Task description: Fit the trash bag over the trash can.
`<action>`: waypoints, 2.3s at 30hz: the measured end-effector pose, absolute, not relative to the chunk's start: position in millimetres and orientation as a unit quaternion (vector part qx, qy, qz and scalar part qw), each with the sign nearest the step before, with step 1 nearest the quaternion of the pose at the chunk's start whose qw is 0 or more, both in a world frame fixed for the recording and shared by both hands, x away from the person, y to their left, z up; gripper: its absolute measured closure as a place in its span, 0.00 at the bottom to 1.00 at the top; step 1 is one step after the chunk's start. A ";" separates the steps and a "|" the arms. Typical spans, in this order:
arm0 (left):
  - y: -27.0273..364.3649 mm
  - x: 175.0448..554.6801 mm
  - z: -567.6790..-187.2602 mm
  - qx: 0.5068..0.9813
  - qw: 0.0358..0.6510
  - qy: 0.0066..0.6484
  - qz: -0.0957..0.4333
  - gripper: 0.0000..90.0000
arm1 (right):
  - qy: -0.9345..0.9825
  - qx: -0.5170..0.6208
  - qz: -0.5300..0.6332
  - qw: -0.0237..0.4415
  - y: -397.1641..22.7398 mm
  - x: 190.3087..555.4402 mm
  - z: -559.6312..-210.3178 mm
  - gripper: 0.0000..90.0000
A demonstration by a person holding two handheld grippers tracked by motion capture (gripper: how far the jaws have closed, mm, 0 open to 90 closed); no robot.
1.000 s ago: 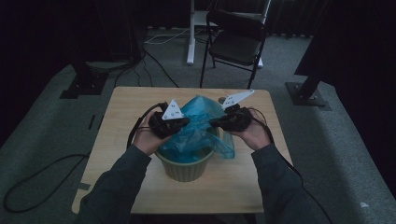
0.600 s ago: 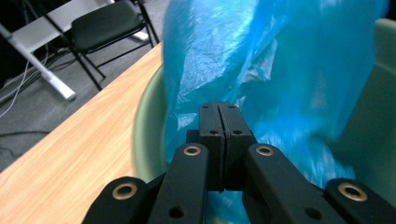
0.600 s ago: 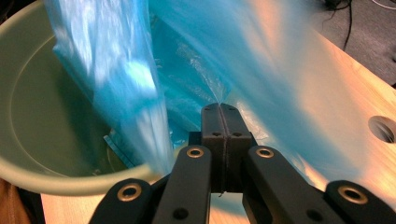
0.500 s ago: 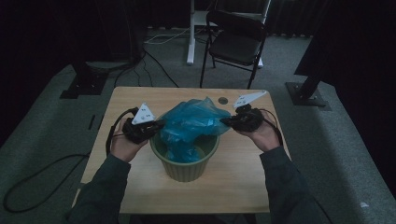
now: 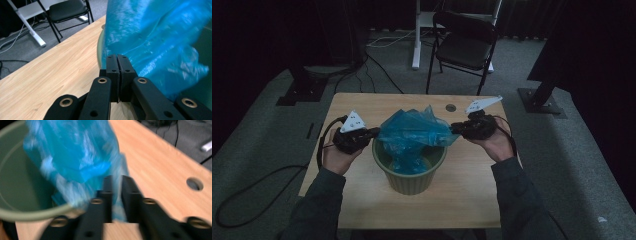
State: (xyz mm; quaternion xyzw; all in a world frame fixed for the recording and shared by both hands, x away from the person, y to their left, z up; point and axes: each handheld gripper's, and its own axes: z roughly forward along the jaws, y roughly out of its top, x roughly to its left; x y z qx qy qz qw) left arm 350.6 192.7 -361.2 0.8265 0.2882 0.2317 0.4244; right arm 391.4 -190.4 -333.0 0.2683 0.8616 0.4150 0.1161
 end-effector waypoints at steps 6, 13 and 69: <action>190.1 351.8 -361.4 0.827 0.425 0.285 0.233 0.95 | 0.853 0.255 0.439 0.124 -182.2 396.9 -322.1 0.68; 188.1 351.8 -361.5 0.826 0.428 0.283 0.233 0.93 | 0.850 0.242 0.458 0.093 -166.2 410.6 -327.4 0.67; 199.5 388.4 -361.1 0.798 0.433 0.350 0.229 0.95 | 0.856 0.326 0.384 0.119 -145.9 438.9 -334.6 1.00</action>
